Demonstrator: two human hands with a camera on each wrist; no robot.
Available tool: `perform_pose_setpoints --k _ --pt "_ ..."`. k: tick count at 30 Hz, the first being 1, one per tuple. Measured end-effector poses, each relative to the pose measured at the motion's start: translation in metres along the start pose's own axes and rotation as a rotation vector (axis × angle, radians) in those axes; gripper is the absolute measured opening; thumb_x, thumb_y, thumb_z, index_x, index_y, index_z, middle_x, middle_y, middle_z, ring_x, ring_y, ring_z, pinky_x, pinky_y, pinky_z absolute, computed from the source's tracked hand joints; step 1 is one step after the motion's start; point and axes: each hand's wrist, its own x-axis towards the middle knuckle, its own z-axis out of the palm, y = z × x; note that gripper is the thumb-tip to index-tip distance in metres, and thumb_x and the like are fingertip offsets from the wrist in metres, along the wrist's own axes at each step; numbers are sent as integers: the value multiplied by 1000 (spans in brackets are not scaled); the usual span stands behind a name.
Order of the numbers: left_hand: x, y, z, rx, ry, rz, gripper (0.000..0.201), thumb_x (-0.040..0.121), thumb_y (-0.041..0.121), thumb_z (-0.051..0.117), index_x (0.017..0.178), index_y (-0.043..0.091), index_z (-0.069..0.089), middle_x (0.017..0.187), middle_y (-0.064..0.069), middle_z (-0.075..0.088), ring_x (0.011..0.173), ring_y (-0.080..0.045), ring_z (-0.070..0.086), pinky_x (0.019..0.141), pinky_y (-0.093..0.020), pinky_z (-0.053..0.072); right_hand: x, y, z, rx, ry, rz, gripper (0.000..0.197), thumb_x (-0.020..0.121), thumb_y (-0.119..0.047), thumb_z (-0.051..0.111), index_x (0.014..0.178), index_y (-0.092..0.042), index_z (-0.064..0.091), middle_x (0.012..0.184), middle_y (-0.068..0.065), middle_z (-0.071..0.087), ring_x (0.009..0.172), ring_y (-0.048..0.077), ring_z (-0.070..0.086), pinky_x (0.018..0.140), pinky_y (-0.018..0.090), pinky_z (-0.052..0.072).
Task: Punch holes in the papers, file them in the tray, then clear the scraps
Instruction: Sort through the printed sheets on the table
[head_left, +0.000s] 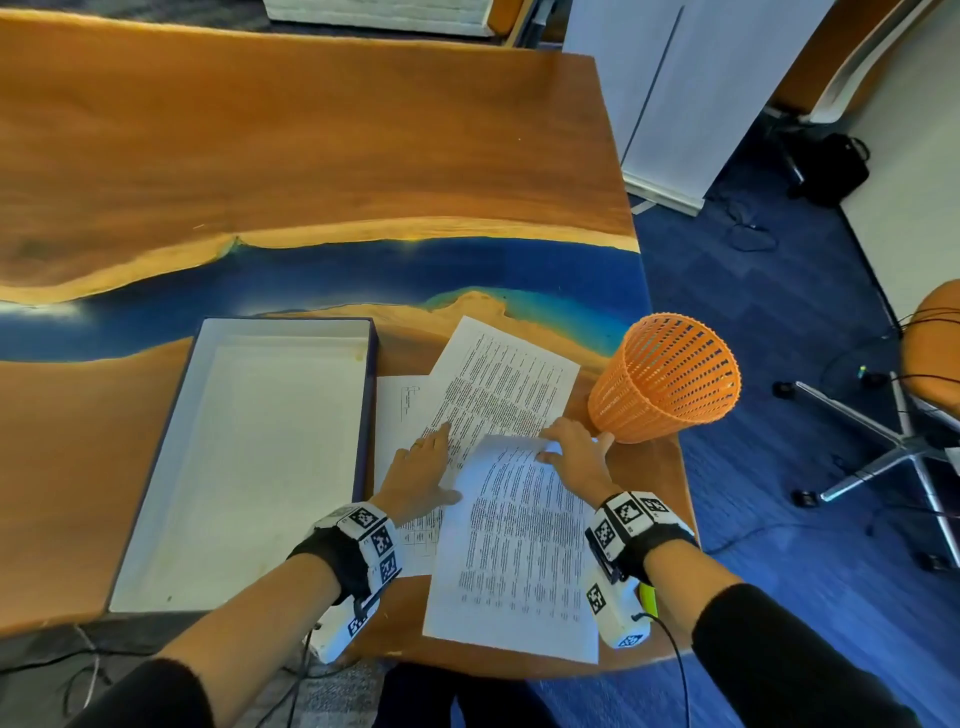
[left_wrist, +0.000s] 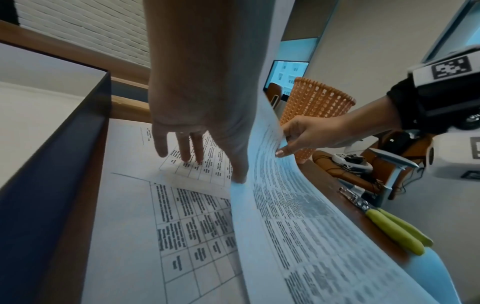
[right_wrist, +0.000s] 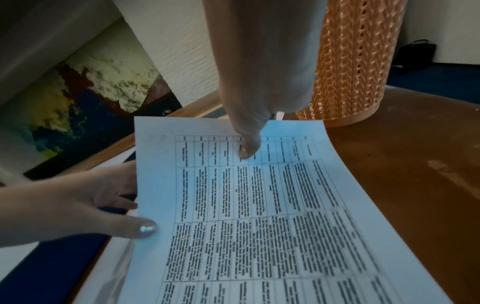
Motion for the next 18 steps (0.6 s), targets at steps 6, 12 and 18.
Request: perform_pose_setpoints --k 6,12,18 --pt "-5 -3 5 -534 109 22 62 81 30 73 134 15 43 119 -6 61 108 -28 60 88 -39 50 3 -24 -24 163 162 -21 38 90 -23 61 123 -6 56 127 12 60 124 28 49 110 38 21" --pt "-20 -11 -6 -575 281 153 34 96 11 51 131 13 53 92 -4 69 72 -21 67 63 -39 56 24 -45 -39 182 332 -125 27 90 -23 59 116 -15 58 120 6 60 117 23 51 101 40 32" --pt "-18 -22 -57 -552 639 121 15 92 -2 53 96 8 63 81 4 65 71 9 60 63 -5 44 32 -42 -38 251 345 84 67 83 -9 66 138 -3 29 141 17 34 132 31 31 112 43 26"
